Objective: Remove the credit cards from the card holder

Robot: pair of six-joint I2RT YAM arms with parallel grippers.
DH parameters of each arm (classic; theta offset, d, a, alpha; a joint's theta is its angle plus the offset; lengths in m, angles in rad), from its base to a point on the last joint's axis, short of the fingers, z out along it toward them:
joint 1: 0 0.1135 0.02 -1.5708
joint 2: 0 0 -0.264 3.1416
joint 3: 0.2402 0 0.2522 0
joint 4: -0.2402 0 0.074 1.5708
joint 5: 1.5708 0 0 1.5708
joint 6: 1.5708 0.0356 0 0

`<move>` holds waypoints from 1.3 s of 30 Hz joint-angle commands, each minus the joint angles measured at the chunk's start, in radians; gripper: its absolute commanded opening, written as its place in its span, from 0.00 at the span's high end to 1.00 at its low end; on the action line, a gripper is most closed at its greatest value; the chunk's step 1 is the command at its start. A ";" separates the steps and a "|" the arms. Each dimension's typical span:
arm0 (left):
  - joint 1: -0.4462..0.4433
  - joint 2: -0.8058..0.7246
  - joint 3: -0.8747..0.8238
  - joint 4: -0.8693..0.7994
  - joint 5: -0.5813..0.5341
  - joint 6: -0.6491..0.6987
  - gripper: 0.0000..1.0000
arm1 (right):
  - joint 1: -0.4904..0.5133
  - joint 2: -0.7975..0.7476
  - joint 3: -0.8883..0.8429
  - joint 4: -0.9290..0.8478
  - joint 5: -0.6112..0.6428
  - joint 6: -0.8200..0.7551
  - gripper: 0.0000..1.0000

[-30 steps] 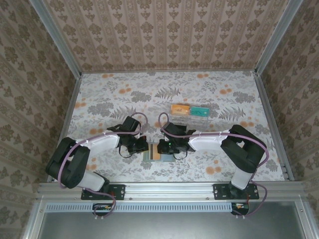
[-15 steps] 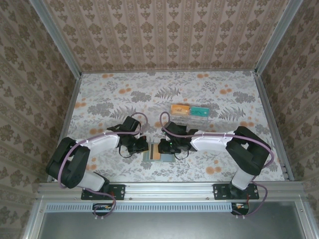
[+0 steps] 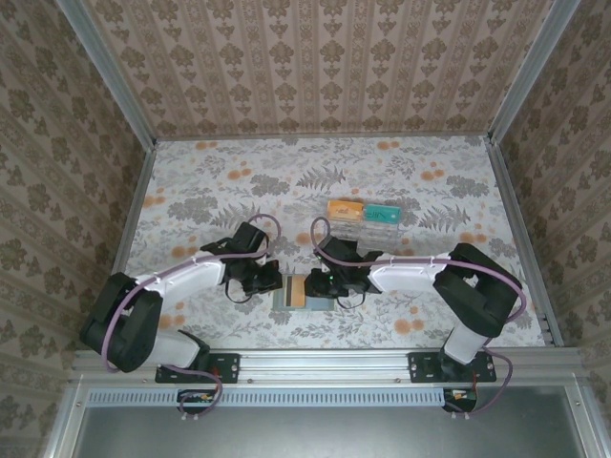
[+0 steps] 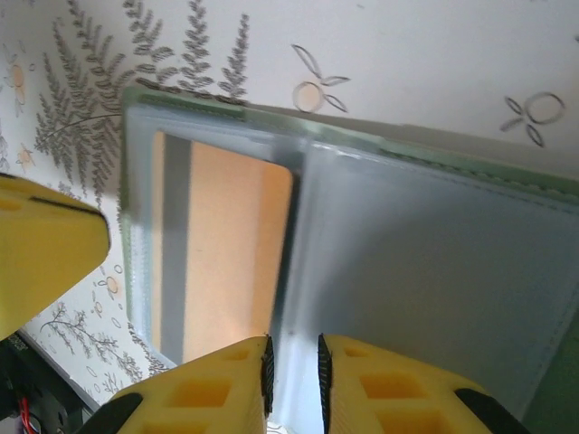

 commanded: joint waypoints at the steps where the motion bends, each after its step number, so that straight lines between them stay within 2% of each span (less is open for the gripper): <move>1: -0.021 0.007 0.015 0.023 0.041 0.007 1.00 | -0.016 0.001 -0.035 0.085 -0.046 0.059 0.76; 8: -0.029 0.049 0.016 -0.019 0.009 0.014 1.00 | -0.030 0.030 -0.058 0.178 -0.090 0.101 0.77; 21: -0.029 0.093 0.017 -0.045 -0.012 0.017 1.00 | -0.033 0.080 -0.042 0.203 -0.113 0.108 0.77; 28: -0.029 0.096 0.017 -0.043 -0.011 0.021 1.00 | -0.036 0.092 -0.034 0.220 -0.124 0.114 0.80; 31: -0.029 0.097 0.017 -0.044 -0.011 0.021 1.00 | -0.037 0.088 -0.039 0.222 -0.125 0.115 0.84; 35: -0.029 0.098 0.018 -0.047 -0.013 0.021 1.00 | -0.042 0.084 -0.045 0.225 -0.130 0.115 0.99; 39: -0.026 0.100 0.020 -0.059 -0.023 0.025 1.00 | -0.062 0.054 -0.069 0.214 -0.128 0.106 1.00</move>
